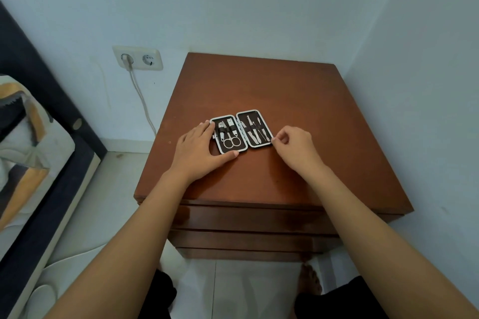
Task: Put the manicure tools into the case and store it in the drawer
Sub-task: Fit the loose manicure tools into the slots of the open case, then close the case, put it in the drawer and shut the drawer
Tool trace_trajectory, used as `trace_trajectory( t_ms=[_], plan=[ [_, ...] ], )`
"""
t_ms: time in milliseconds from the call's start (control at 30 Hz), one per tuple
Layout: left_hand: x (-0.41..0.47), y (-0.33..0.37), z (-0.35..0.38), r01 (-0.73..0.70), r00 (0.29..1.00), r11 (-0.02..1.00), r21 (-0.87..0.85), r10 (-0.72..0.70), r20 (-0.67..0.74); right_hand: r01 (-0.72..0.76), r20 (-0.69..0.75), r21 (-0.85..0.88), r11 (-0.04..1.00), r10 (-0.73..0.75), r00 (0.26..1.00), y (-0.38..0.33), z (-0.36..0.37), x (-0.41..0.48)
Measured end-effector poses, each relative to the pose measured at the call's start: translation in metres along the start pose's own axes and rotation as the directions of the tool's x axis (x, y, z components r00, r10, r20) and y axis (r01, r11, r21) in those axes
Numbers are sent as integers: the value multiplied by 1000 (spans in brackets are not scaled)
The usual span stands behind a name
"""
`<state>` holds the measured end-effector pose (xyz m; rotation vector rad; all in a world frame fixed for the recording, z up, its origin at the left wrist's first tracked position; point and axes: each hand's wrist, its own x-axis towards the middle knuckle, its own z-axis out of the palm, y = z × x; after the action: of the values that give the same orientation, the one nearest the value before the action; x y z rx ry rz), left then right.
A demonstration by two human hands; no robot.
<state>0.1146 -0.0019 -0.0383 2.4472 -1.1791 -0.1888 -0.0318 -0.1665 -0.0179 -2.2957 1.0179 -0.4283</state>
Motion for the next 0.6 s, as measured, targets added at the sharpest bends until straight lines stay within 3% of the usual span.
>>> trace_trajectory(
  t_ms=[100,300,467,600],
  plan=[
    [9,1,-11,-8,998,999,50,5,57,-110,121,-92,990,120,985,-10,-4,11],
    [20,-2,-14,-52,991,998,-26,54,119,-98,126,-190,977,124,984,-13,2,21],
    [14,3,-14,-72,987,981,-181,96,127,-6,-25,-187,982,2,1000,-9,-12,32],
    [7,9,-9,-105,985,943,-315,143,99,217,-112,-74,973,-224,968,-9,-27,35]
  ],
)
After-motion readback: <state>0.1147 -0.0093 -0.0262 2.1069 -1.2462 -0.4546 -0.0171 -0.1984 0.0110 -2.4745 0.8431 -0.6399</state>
